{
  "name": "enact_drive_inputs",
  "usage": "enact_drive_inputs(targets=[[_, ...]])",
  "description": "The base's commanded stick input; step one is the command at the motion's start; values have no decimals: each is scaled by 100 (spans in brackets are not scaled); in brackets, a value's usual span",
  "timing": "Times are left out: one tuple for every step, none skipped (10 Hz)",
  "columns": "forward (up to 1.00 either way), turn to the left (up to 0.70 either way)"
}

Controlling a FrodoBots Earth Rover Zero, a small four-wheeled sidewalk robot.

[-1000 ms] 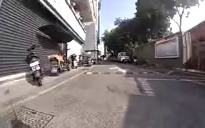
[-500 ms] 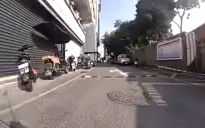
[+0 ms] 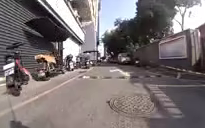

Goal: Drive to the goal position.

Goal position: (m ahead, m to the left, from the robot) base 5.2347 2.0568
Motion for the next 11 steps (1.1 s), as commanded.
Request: enact_drive_inputs(targets=[[70, 0], [70, 0], [70, 0], [70, 0], [70, 0], [70, 0], [70, 0], [70, 0], [70, 0], [70, 0], [70, 0]])
